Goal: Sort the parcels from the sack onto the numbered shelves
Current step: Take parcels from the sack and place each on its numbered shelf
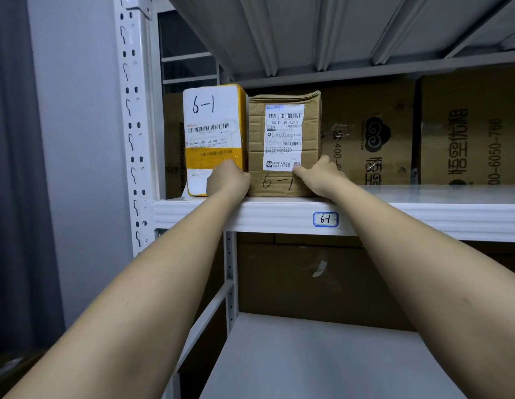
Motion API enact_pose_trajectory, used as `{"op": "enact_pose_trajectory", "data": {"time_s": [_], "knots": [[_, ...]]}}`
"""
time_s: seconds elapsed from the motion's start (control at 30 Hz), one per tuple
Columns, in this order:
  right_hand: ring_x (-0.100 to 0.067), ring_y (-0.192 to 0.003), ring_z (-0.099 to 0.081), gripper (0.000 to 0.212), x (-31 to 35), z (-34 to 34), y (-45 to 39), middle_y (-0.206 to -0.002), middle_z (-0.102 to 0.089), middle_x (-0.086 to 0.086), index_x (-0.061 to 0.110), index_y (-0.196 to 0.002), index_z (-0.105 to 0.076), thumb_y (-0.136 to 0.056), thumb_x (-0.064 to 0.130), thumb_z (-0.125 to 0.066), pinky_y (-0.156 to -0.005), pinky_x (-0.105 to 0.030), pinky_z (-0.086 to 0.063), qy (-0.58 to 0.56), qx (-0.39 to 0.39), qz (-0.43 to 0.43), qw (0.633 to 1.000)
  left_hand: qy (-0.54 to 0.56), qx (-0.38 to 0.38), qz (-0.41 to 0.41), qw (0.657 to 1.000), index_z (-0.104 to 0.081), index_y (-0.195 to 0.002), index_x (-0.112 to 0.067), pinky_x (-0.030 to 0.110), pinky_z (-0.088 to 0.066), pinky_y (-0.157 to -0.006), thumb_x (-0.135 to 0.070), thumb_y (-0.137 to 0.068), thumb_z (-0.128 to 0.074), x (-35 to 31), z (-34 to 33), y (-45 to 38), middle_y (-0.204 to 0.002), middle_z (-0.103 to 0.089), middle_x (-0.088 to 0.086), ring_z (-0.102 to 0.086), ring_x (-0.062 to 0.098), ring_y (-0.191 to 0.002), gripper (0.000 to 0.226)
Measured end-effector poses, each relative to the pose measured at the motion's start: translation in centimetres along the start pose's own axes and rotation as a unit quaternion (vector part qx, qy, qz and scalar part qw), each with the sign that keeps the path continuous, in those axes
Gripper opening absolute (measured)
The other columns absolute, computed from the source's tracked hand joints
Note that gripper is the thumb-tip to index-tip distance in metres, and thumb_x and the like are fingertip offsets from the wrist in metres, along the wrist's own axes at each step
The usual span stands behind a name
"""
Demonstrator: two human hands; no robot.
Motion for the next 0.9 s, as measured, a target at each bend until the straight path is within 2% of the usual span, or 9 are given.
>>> {"op": "enact_pose_trajectory", "data": {"time_s": [0.1,0.27,0.47,0.57,0.67,0.8,0.9], "knots": [[-0.034,-0.131,-0.041,0.076,0.1,-0.1,-0.1,-0.149,-0.034,-0.014,0.007,-0.148,-0.018,-0.095,0.057,-0.039,-0.098,-0.041,-0.037,0.013,-0.009,-0.001,1.000,-0.012,-0.001,0.002,1.000,-0.055,-0.094,-0.011,0.031,-0.041,-0.070,-0.014,-0.093,-0.047,0.0,-0.2,-0.1,-0.096,-0.061,0.009,-0.058,0.030,-0.090,0.008],[-0.035,-0.127,-0.046,0.074,0.0,-0.1,-0.2,-0.141,-0.047,-0.014,0.006,-0.146,-0.018,-0.096,0.055,-0.041,-0.091,-0.040,-0.039,0.024,-0.015,-0.005,1.000,-0.014,0.011,-0.007,1.000,-0.053,-0.089,-0.011,0.031,-0.042,-0.070,-0.014,-0.093,-0.047,-0.1,-0.5,-0.1,-0.093,-0.060,0.009,-0.057,0.030,-0.088,0.008],[-0.038,-0.130,-0.043,0.076,-0.1,-0.2,0.1,-0.146,-0.042,-0.018,0.005,-0.151,-0.006,-0.099,0.048,-0.041,-0.101,-0.041,-0.036,-0.010,0.020,-0.012,1.000,-0.002,0.031,-0.009,0.999,-0.054,-0.090,-0.011,0.030,-0.039,-0.068,-0.014,-0.093,-0.044,-0.2,-0.6,0.3,-0.096,-0.065,0.010,-0.061,0.030,-0.091,0.010],[-0.035,-0.128,-0.046,0.081,-0.3,0.0,0.5,-0.147,-0.041,-0.015,0.008,-0.153,-0.002,-0.097,0.053,-0.041,-0.097,-0.039,-0.039,-0.039,0.011,-0.020,0.999,0.014,0.030,-0.012,0.999,-0.054,-0.088,-0.013,0.029,-0.040,-0.068,-0.018,-0.092,-0.046,-0.2,-0.4,0.5,-0.095,-0.066,0.008,-0.061,0.029,-0.090,0.010],[-0.034,-0.126,-0.048,0.078,-0.2,1.8,1.0,-0.147,-0.040,-0.011,0.012,-0.151,-0.013,-0.094,0.059,-0.040,-0.094,-0.041,-0.041,-0.031,-0.082,-0.007,0.996,0.048,-0.027,-0.025,0.998,-0.052,-0.087,-0.017,0.028,-0.036,-0.059,-0.027,-0.094,-0.043,-0.8,0.9,1.2,-0.085,-0.061,0.001,-0.056,0.025,-0.079,0.015],[-0.029,-0.119,-0.053,0.055,0.3,5.9,2.7,-0.138,-0.049,-0.007,0.018,-0.139,-0.039,-0.096,0.053,-0.041,-0.089,-0.040,-0.043,-0.039,-0.252,0.063,0.965,0.136,-0.105,-0.098,0.980,-0.052,-0.090,-0.017,0.030,-0.033,-0.052,-0.028,-0.097,-0.041,-3.6,1.5,2.8,-0.079,-0.058,-0.001,-0.054,0.022,-0.071,0.018],[-0.023,-0.105,-0.057,0.035,-0.1,7.8,4.2,-0.121,-0.057,-0.001,0.020,-0.117,-0.055,-0.098,0.045,-0.040,-0.078,-0.034,-0.044,-0.040,-0.289,0.118,0.949,0.152,-0.133,-0.171,0.964,-0.050,-0.098,-0.018,0.031,-0.039,-0.057,-0.026,-0.095,-0.046,-6.6,0.9,4.4,-0.084,-0.059,-0.003,-0.055,0.018,-0.074,0.009]]}}
Point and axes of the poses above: each hand's wrist, its own y-axis away from the middle knuckle, its own z-axis out of the back of the hand, x = y × z, the point moved 8 cm from there along -y, towards the middle knuckle
